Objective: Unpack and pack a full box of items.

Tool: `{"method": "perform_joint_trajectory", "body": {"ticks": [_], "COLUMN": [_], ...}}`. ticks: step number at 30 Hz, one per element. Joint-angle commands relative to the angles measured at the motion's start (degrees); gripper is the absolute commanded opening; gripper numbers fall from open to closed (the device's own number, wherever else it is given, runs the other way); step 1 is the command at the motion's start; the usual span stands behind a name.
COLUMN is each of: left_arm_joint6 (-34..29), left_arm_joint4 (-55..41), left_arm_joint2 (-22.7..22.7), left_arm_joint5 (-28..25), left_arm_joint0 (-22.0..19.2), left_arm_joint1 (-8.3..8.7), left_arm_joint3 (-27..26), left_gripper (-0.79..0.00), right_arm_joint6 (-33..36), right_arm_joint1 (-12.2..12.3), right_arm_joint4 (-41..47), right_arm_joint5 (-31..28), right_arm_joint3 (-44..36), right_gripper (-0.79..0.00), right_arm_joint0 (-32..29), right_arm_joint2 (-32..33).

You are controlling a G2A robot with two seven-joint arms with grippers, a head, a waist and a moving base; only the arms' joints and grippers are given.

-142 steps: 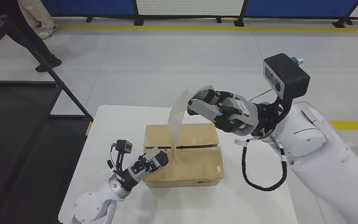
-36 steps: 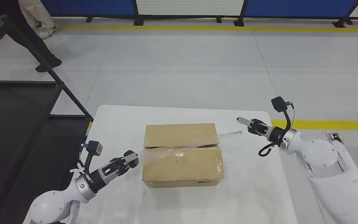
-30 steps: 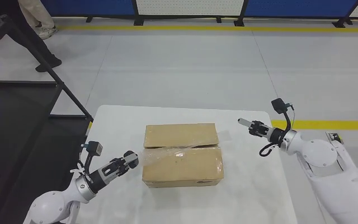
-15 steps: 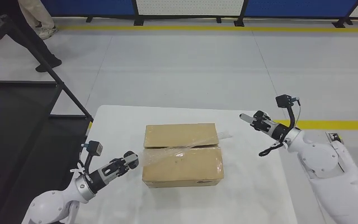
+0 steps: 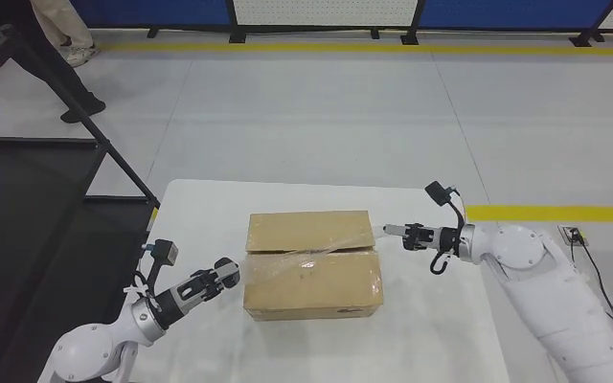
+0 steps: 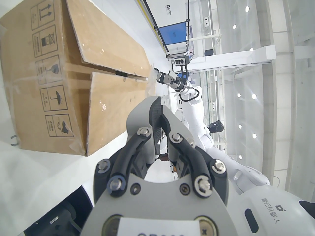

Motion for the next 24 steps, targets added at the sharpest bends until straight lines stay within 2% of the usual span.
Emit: {"method": "perform_joint_trajectory", "body": {"ticks": [1,4,5,6,7,8,11,13,14,24], "left_arm_joint6": [0.01,-0.03,0.04,0.07,0.01,0.03,0.81,1.31,1.50,1.90], "left_arm_joint4": [-0.03,-0.18,-0.26,-0.29,-0.24,-0.24,1.62,2.28,2.36,2.17], "left_arm_joint2": [0.05,0.11,0.14,0.18,0.23,0.28,0.41,1.00,1.24,1.78], "left_arm_joint5": [-0.01,-0.09,-0.13,-0.16,-0.17,-0.16,-0.07,0.12,0.16,0.45], "left_arm_joint0": [0.00,-0.05,-0.06,-0.08,-0.10,-0.13,-0.18,-0.19,-0.28,-1.44], "left_arm_joint1": [0.07,0.16,0.19,0.22,0.25,0.28,0.42,0.44,0.44,0.68], "left_arm_joint3": [-0.01,0.07,0.12,0.14,0.14,0.15,-0.03,-0.13,-0.10,0.18], "left_gripper": [-0.785,-0.785,-0.785,-0.785,-0.785,-0.785,-0.785,-0.785,-0.785,-0.785], "right_arm_joint6": [-0.56,-1.59,-1.70,-1.50,-1.73,-1.80,-1.53,-1.14,-1.09,-0.66], "right_arm_joint1": [-0.75,-2.09,-2.55,-2.97,-3.34,-3.68,-4.45,-4.83,-4.97,-4.68], "right_arm_joint4": [1.65,3.58,4.31,4.76,5.23,5.64,6.01,6.36,6.37,5.74], "right_arm_joint5": [-1.07,-1.28,-1.28,-1.49,-1.75,-1.97,-2.94,-3.64,-3.84,-5.02], "right_arm_joint3": [3.52,7.67,8.85,9.83,10.95,11.94,14.32,15.52,15.99,16.16], "right_gripper": [0.000,0.000,-0.028,-0.148,-0.222,-0.366,-0.526,-0.742,-0.785,-0.785], "right_arm_joint0": [1.47,3.38,3.95,4.54,5.11,5.59,6.92,7.52,7.78,8.24], "right_arm_joint2": [-1.12,-3.20,-3.86,-4.55,-4.98,-5.40,-6.34,-6.67,-6.79,-4.94]}}
